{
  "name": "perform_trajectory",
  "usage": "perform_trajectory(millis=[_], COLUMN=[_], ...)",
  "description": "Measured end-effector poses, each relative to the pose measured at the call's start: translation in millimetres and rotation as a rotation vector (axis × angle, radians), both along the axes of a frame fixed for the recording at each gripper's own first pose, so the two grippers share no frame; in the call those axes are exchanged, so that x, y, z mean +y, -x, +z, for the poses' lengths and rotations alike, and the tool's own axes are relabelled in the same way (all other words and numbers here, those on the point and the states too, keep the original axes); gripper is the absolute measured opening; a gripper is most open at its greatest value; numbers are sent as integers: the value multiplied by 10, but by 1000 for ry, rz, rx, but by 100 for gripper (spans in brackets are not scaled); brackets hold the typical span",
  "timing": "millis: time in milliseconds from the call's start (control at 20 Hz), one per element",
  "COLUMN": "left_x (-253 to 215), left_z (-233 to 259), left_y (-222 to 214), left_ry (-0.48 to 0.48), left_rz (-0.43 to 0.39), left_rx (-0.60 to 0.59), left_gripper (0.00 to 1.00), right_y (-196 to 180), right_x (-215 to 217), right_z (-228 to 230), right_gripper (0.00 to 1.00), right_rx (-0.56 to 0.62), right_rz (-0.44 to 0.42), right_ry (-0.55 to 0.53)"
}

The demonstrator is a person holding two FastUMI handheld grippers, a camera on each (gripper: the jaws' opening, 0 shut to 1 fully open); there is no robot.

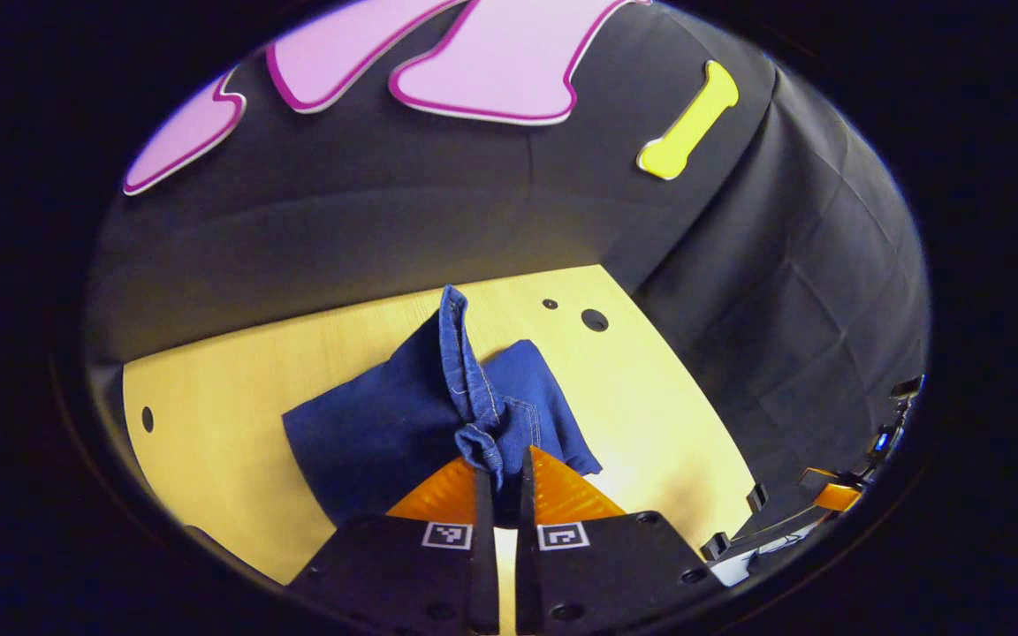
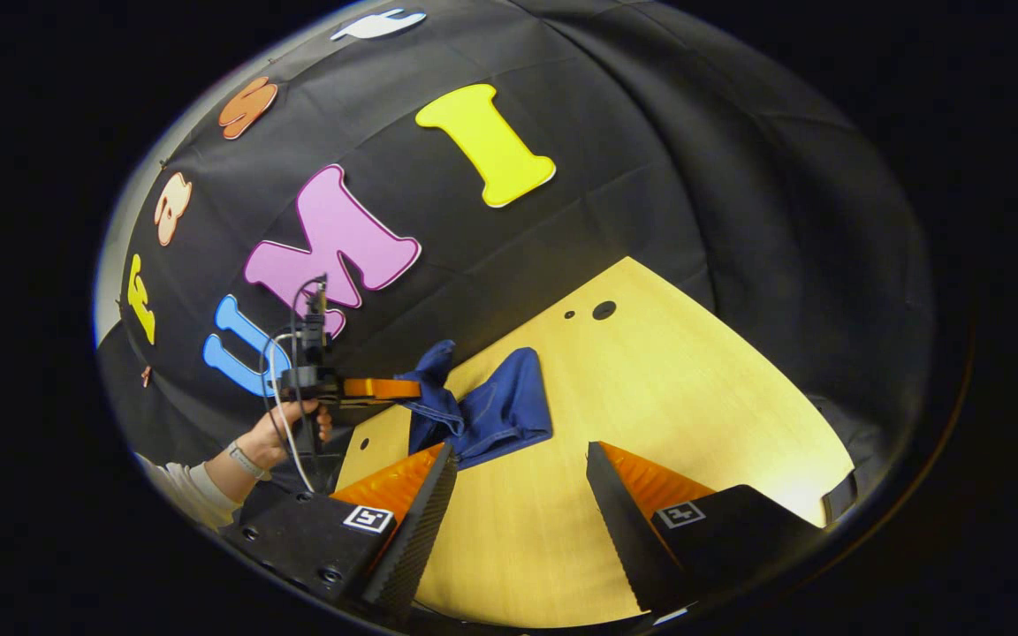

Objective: Grasp the waist and the cuffs of the jeans and fold them to make the two legs overlap; first hold the waist and fold one-third of the jeans toward the cuffs, then hold the cuffs and fold the remaining one-third in the same direction to finish folding.

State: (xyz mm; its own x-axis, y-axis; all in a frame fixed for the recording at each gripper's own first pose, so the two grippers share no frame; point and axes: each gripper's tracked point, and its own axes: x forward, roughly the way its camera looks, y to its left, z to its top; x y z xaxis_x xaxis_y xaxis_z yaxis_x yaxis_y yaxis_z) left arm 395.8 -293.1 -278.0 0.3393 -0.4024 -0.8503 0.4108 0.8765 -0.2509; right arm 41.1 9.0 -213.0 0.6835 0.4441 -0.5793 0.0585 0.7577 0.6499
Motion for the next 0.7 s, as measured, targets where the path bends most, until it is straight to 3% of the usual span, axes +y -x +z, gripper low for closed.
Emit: perform_trajectory(millis=[200, 300, 350, 450, 550, 700], left_x=[-318, -477, -536, -597, -622, -679], left_z=[-534, -719, -828, -926, -804, -220], left_y=[39, 78, 173, 237, 285, 448], left_ry=[-38, -25, -20, -61, -99, -50], left_rz=[6, 34, 40, 36, 14, 28], left_rx=[37, 85, 103, 58, -36, -187], left_gripper=[17, 26, 36, 88, 94, 95], right_y=[-43, -106, -152, -210, -279, -327], right_x=[-253, -344, -373, -398, -378, -314], right_z=[-130, -162, -152, -144, -93, 87], right_gripper=[91, 92, 92, 92, 92, 92], right_rx=[15, 9, 0, -21, -46, -120], right_rz=[-4, 19, 33, 58, 78, 114], right_ry=[-3, 12, 18, 26, 32, 85])
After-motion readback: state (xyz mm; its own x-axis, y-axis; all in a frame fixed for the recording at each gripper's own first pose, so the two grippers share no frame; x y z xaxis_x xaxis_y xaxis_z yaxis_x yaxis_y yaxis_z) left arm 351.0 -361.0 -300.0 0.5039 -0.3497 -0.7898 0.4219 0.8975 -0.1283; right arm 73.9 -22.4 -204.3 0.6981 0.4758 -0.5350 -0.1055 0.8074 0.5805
